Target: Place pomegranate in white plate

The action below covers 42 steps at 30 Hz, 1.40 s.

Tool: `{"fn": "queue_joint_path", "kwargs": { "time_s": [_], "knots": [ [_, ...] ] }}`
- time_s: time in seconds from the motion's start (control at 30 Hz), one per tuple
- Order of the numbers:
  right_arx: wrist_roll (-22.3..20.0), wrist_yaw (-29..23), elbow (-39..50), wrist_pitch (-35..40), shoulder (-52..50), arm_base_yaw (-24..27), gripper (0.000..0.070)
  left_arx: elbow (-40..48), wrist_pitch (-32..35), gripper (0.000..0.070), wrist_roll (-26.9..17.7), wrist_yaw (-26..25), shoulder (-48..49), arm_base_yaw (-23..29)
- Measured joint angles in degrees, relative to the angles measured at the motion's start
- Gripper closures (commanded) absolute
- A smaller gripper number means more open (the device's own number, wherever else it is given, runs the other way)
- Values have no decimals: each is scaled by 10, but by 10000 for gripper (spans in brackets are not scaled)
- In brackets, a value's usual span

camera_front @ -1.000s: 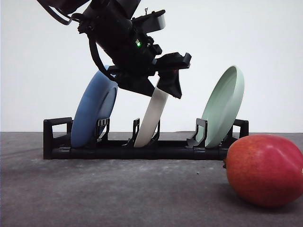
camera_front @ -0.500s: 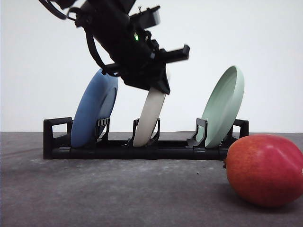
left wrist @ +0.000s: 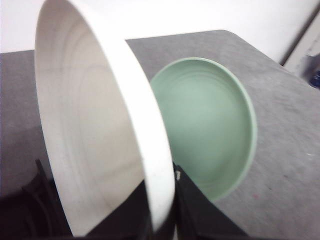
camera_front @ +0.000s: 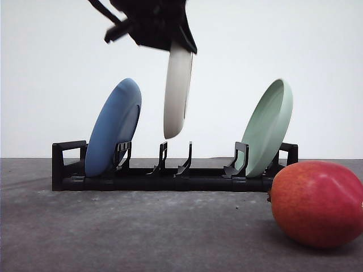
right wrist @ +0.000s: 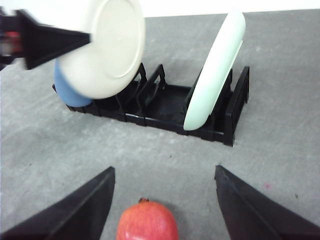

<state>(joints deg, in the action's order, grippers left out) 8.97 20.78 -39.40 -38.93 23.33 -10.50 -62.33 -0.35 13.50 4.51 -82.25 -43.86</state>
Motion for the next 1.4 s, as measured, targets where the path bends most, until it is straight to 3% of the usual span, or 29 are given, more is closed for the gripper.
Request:
{"fn": "queue_joint_path", "kwargs": {
  "time_s": [0.33,0.57,0.8,0.93,1.07,1.17,1.4],
  "knots": [
    [0,0,0,15,0,0,300,5,-133,690,11,-21,109,-50],
    [0,0,0,15,0,0,300,102,-93,690,10,2,204,-102],
    [0,0,0,15,0,0,300,196,-124,690,-12,50,287,-161],
    [0,-13,0,16,0,0,300,202,-185,690,-60,87,299,-205],
    [0,-15,0,20,0,0,300,202,-258,690,-133,92,286,-242],
    [0,-14,0,21,0,0,300,202,-277,690,-188,97,261,-264],
    [0,-14,0,22,0,0,300,202,-272,690,-318,200,151,-300]
  ]
}}
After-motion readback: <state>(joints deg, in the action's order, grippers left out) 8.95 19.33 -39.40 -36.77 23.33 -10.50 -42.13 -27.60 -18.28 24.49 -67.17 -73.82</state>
